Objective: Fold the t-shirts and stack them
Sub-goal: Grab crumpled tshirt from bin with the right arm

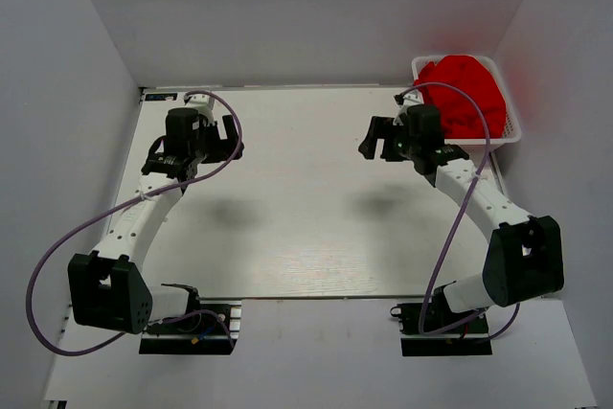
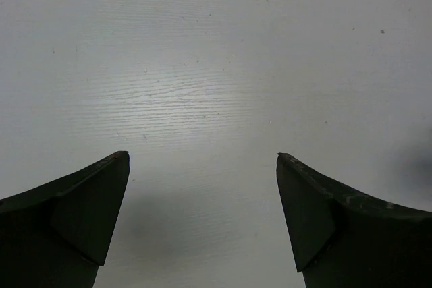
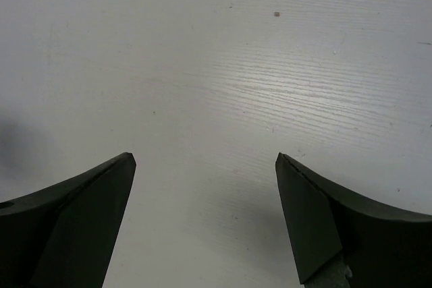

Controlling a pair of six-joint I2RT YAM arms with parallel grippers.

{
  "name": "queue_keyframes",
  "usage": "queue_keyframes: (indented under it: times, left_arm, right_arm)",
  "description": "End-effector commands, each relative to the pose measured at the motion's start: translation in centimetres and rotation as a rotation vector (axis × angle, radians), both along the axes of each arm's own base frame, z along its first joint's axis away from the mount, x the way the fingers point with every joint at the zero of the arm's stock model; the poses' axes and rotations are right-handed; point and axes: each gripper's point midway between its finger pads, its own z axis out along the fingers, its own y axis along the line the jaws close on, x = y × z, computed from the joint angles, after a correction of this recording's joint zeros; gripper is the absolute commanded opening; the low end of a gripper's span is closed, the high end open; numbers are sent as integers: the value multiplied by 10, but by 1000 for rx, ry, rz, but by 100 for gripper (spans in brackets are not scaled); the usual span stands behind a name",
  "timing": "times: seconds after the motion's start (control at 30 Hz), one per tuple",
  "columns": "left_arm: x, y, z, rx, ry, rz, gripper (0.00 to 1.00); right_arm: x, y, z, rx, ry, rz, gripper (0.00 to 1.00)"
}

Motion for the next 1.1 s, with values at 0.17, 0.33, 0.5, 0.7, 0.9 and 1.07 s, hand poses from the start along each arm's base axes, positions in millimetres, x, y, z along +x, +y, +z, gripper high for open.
queue_keyframes:
  times: [0.17, 0.33, 0.5, 0.7, 0.9, 1.07]
  left_arm:
    - [0, 3, 19, 2, -32, 24, 100]
    - [6, 2, 12, -1, -1, 29, 100]
    - [16, -2, 12, -4, 12, 20, 100]
    - [21, 2, 4, 8, 37, 26, 100]
    - [33, 8, 8, 26, 35, 47, 100]
    - [41, 2, 4, 21, 42, 17, 100]
  right_arm:
    - [11, -1, 16, -64, -50, 23, 90]
    - [39, -21, 37, -165, -62, -70, 90]
    - [85, -60, 36, -330, 6, -282, 90]
    - [151, -137, 61, -398, -1, -573, 90]
    - [204, -200, 69, -354, -57, -666, 90]
    - [219, -235, 62, -363, -102, -687, 90]
